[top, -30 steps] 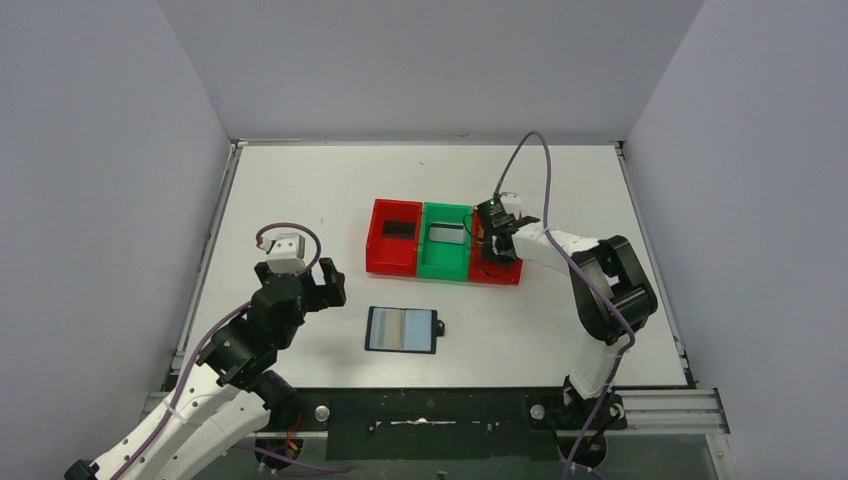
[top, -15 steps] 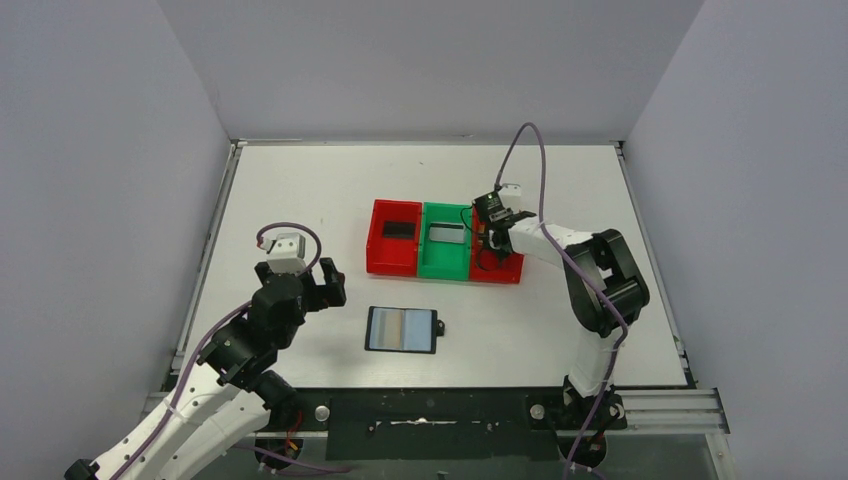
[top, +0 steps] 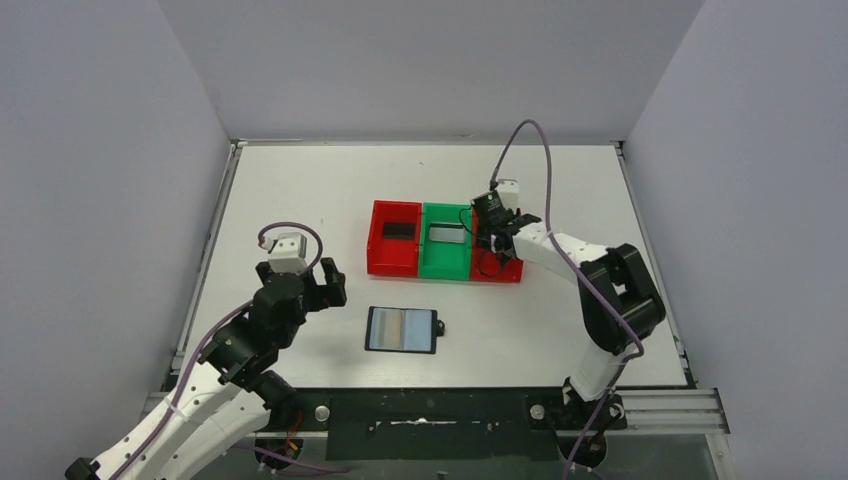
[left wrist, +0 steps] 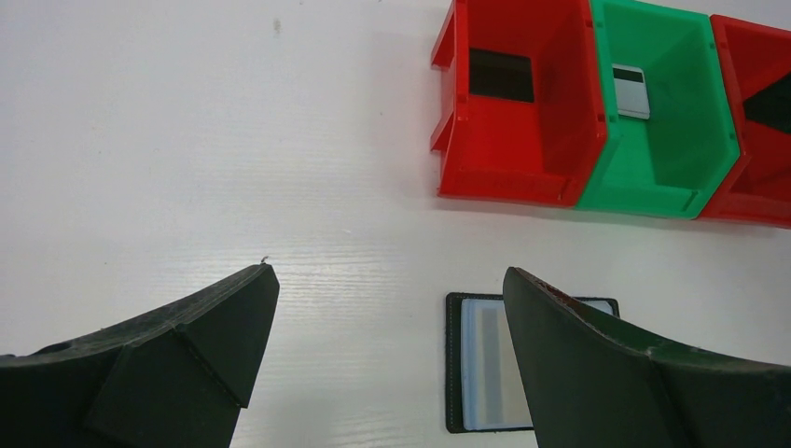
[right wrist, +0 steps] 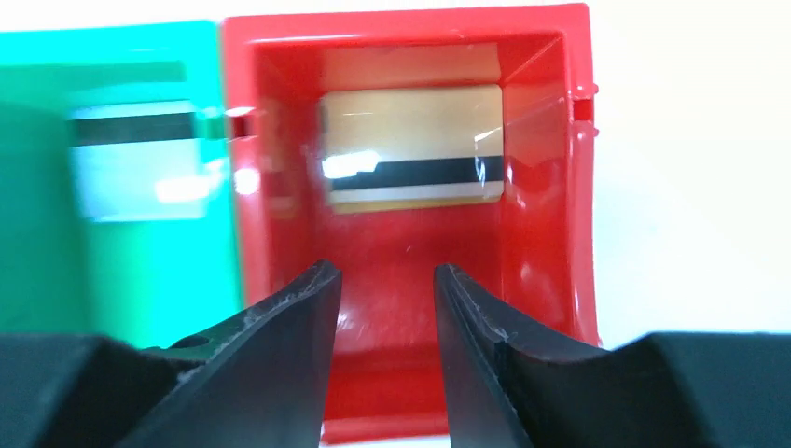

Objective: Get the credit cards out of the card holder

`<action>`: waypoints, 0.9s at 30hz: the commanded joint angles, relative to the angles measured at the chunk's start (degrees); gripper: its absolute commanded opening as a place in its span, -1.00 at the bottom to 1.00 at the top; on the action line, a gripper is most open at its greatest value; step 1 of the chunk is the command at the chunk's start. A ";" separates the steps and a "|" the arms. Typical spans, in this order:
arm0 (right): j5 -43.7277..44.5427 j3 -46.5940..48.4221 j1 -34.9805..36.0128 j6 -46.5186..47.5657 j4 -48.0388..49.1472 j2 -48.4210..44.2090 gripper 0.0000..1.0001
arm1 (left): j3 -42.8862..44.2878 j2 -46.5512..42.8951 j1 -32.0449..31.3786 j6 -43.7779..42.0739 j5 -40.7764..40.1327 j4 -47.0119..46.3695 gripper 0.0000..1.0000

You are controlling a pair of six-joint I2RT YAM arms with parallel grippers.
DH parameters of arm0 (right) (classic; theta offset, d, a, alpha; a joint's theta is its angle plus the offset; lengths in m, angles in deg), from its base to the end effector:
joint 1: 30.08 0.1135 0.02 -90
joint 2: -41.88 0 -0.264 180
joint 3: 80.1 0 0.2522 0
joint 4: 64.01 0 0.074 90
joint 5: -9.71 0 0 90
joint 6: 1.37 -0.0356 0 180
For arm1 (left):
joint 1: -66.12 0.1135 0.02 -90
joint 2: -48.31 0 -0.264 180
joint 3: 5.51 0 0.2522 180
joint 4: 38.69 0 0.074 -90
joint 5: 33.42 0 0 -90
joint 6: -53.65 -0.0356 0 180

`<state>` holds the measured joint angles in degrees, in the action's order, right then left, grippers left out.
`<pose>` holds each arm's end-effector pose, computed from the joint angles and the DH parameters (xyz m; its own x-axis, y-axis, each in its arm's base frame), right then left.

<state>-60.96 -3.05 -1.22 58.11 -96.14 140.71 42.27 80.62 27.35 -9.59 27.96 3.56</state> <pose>0.3193 0.1625 0.1938 -0.7543 0.1315 -0.6433 0.1142 0.9911 0.0687 0.1151 -0.0706 0.2745 -0.4110 -0.1768 -0.8943 0.0349 0.9772 -0.2093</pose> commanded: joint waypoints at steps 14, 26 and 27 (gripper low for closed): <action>10.66 -9.63 29.90 -27.50 1.31 -18.59 0.22 | 2.82 -0.52 0.68 2.65 -6.24 -0.44 0.88; 12.92 5.12 43.52 -34.33 -4.07 1.95 0.29 | 1.82 -5.41 2.65 6.58 -15.42 1.66 0.89; 12.45 5.82 43.82 -34.12 -3.97 2.86 0.29 | 1.95 -5.34 2.83 6.90 -15.49 1.90 0.89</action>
<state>-50.84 -2.02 41.38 25.54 -100.60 142.06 42.27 76.03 29.37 -4.45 16.11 5.84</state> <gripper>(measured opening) 0.644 0.942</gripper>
